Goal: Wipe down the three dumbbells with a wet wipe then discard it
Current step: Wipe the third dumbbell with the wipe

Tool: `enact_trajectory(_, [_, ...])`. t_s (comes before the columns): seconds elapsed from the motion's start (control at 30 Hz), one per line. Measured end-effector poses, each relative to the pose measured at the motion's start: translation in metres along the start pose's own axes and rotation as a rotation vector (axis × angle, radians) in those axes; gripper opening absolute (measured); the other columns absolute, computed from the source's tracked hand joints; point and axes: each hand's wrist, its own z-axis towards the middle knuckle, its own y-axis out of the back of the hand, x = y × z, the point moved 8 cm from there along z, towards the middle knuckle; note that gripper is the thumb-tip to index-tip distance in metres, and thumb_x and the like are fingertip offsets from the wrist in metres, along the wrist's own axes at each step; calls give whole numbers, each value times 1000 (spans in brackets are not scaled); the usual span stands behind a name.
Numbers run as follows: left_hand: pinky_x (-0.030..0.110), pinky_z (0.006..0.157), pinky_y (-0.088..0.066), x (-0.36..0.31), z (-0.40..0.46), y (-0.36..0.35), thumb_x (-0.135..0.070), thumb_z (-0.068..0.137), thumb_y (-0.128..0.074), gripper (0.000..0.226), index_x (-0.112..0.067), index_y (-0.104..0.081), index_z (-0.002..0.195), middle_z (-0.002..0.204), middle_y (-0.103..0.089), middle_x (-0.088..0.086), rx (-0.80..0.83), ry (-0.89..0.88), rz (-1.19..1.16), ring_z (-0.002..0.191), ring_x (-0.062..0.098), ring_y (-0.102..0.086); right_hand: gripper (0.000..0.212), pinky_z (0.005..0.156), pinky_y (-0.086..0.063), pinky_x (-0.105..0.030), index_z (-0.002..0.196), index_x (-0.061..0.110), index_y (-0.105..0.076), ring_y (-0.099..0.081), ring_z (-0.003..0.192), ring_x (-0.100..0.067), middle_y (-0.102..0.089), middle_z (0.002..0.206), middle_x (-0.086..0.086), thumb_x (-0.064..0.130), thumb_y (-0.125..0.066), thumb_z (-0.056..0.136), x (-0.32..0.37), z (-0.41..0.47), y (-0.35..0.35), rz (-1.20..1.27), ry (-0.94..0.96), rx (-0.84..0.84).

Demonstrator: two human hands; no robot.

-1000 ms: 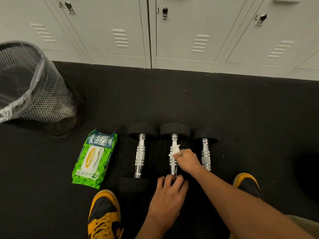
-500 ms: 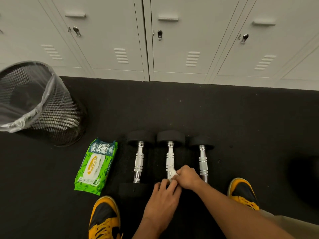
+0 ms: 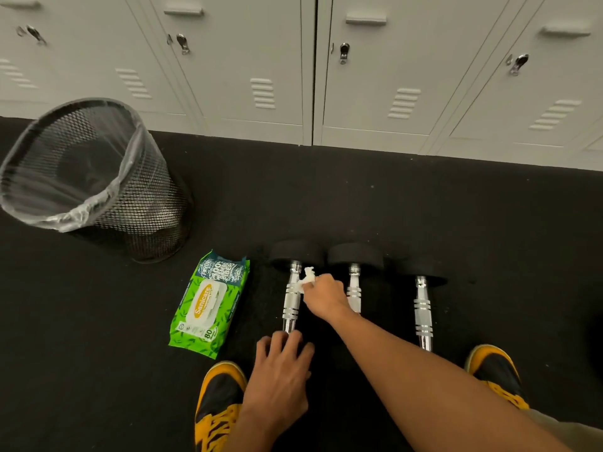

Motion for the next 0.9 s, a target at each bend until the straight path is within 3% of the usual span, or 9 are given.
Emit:
enact_trajectory(0.23, [48,80,-53,1,-8,-3,-30,56,-82,56,-23,-65,109,111,-55,3,-174,8,8,96,28,-52,34,73,-39,-28,126,6,-55,-57,92,-24,-58,113,-11,27,-45,102,17,21,-28,37,-86,-39])
enact_trajectory(0.33, [48,80,-53,2,-5,-5,-32,61,-80,52,-23,-64,109,112,-52,2,-202,10,-5,95,27,-50,36,82,-45,-32,123,7,-60,-59,108,-30,-62,120,-14,30,-43,101,11,19,-30,46,-91,-64])
enact_trajectory(0.43, [48,79,-53,1,-5,-1,-31,76,-53,35,-24,-67,107,111,-52,0,-246,9,6,93,25,-49,39,89,-47,-34,120,11,-65,-60,111,-32,-65,118,-13,34,-45,96,1,15,-34,45,-104,-35])
enact_trajectory(0.53, [47,78,-54,-3,-5,0,-29,77,-35,44,-25,-68,105,109,-52,-1,-251,14,-6,91,23,-49,44,93,-51,-39,114,13,-68,-63,105,-29,-67,113,-10,42,-46,89,-13,13,-42,0,-116,-2])
enact_trajectory(0.63, [46,77,-54,-4,-5,3,-28,75,-56,33,-23,-69,105,107,-54,-1,-269,2,5,89,23,-52,41,91,-52,-44,107,13,-67,-64,98,-27,-67,107,-9,45,-50,88,-18,3,-45,-33,-115,17])
enact_trajectory(0.7, [46,76,-55,-3,-3,2,-26,63,-79,43,-23,-70,104,105,-57,-1,-235,-2,3,87,23,-55,40,93,-51,-45,109,13,-65,-63,101,-28,-64,110,-8,44,-53,88,-21,-4,-47,-59,-124,39])
enact_trajectory(0.73, [45,75,-55,-3,-3,2,-25,61,-81,44,-23,-70,103,104,-57,-1,-228,-2,-1,86,22,-56,40,93,-51,-44,110,13,-65,-63,102,-28,-64,111,-7,45,-55,87,-25,-6,-48,-72,-128,52])
enact_trajectory(0.83, [44,73,-56,-4,-4,6,-24,71,-54,31,-25,-71,97,101,-52,-4,-245,10,2,84,21,-52,43,87,-55,-39,97,11,-67,-66,95,-24,-69,105,-9,49,-67,76,-32,-12,-52,-90,-119,128])
enact_trajectory(0.9, [44,73,-56,-2,-2,4,-30,65,-66,29,-25,-71,93,101,-50,-4,-228,25,-11,84,21,-51,36,82,-55,-35,77,13,-60,-65,90,-23,-69,99,-10,46,-73,72,-33,-15,-53,-143,-91,194])
